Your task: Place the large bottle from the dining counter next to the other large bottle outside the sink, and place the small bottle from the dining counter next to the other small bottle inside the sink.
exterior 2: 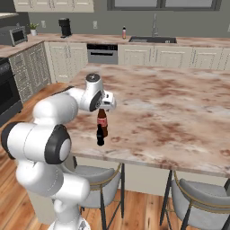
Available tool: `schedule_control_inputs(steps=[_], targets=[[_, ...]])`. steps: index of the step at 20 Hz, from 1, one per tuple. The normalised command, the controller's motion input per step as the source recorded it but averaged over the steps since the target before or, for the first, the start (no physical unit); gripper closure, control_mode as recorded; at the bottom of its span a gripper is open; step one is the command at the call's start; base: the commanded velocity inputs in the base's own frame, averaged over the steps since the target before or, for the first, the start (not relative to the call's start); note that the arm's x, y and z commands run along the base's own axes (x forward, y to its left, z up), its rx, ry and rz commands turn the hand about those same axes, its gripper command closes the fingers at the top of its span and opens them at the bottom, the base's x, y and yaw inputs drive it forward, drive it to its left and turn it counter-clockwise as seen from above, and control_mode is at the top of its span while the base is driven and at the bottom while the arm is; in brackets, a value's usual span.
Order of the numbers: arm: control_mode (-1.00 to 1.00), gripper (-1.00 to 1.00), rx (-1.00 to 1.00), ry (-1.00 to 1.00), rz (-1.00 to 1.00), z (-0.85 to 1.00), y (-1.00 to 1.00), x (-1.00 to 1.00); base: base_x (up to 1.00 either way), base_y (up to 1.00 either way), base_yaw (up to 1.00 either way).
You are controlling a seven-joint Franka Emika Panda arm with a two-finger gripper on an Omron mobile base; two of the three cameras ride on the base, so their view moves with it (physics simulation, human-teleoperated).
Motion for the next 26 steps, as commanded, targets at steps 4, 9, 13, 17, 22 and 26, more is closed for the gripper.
schedule_control_inputs(steps=[4,9,13,17,22,26], targets=[[-1.00,-1.00,0.01,-0.02,0.00,-0.10,0.00,0.10,0.00,0.00,0.00],[-1.00,-1.00,0.01,-0.02,0.00,-0.12,0.00,0.09,0.00,0.00,0.00],[-1.00,-1.00,0.01,-0.02,0.00,-0.13,0.00,0.11,0.00,0.00,0.00],[-1.00,-1.00,0.01,-0.02,0.00,-0.13,0.00,0.11,0.00,0.00,0.00],[-1.00,-1.00,0.01,-0.02,0.00,-0.13,0.00,0.12,0.00,0.00,0.00],[-1.00,-1.00,0.01,-0.03,0.00,-0.17,0.00,0.11,0.00,0.00,0.00]])
